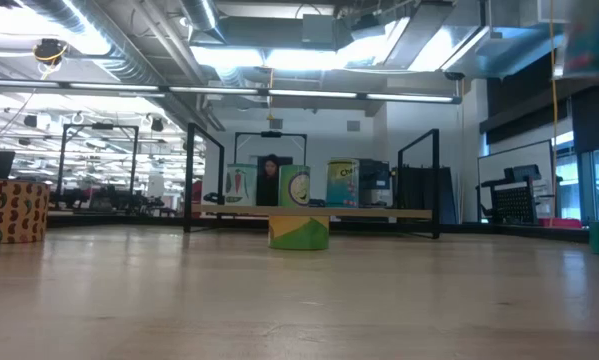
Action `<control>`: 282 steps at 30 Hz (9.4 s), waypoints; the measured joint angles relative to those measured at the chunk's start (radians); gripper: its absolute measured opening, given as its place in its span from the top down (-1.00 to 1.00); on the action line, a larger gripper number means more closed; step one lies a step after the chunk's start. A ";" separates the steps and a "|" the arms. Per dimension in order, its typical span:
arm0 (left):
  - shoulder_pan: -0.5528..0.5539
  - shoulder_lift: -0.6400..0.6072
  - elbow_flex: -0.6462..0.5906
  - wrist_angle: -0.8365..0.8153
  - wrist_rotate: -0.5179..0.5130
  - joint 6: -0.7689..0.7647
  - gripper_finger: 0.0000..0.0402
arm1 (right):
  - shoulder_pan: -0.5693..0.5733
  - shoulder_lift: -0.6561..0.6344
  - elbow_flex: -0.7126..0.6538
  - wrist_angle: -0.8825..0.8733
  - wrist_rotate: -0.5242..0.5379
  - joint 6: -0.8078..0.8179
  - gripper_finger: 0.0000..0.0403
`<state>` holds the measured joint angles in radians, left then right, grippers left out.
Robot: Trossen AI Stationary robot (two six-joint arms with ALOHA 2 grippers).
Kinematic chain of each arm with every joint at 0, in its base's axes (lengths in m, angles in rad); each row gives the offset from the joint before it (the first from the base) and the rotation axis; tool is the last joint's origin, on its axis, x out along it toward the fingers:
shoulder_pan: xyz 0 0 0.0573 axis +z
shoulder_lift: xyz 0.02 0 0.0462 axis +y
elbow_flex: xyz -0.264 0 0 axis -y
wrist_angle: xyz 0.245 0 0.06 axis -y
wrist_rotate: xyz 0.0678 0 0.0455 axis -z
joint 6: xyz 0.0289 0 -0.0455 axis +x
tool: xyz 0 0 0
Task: Pick and place cans onto a shelf
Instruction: Put the light blue can on the shelf aligned with the other light blue can, then put the yellow can on the shelf aligned with the pink can
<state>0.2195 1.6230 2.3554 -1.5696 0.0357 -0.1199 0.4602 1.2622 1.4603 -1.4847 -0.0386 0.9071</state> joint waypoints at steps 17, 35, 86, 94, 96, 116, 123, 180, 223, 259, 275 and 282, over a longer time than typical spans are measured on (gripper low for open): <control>0.000 0.000 0.000 -0.001 -0.001 0.001 0.60 | -0.478 0.247 0.392 -0.083 0.164 -0.453 1.00; 0.001 0.000 0.000 -0.001 -0.001 0.000 0.60 | -0.938 0.475 0.593 -0.044 0.068 -0.912 1.00; 0.001 0.000 0.000 -0.001 -0.001 -0.008 0.60 | -1.305 0.835 0.592 0.022 -0.192 -1.125 1.00; 0.001 0.000 0.000 -0.001 -0.001 -0.009 0.60 | -1.313 0.838 0.592 0.025 -0.179 -1.127 1.00; 0.001 0.000 0.000 -0.001 -0.001 -0.009 0.60 | -1.313 0.838 0.592 0.025 -0.176 -1.127 1.00; 0.000 0.000 0.000 -0.001 0.000 -0.009 0.60 | -1.313 0.840 0.592 0.038 -0.100 -1.102 0.90; 0.001 0.000 0.000 -0.001 -0.001 -0.010 0.60 | -1.313 0.840 0.592 0.038 -0.101 -1.090 0.89; 0.001 0.000 0.000 -0.001 -0.001 -0.009 0.60 | -1.065 0.740 0.368 0.198 0.078 -1.020 1.00; 0.000 0.000 0.000 -0.001 0.064 -0.062 0.60 | -0.881 0.508 0.697 0.179 0.088 -1.145 0.98; -0.122 -0.112 -0.185 -0.002 0.024 -0.346 0.60 | -0.612 0.190 0.794 0.024 0.090 -1.116 0.98; -0.321 -0.586 -0.785 -0.002 -0.027 -0.929 0.60 | -0.612 0.196 0.794 0.029 0.089 -1.121 0.98; -0.354 -0.596 -0.919 0.002 -0.020 -1.103 0.60 | -0.612 0.197 0.794 0.029 0.089 -1.121 0.98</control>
<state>-0.1349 1.0273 1.4364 -1.5678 0.0153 -1.2225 -0.1516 1.4593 2.2543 -1.4559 0.0505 -0.2142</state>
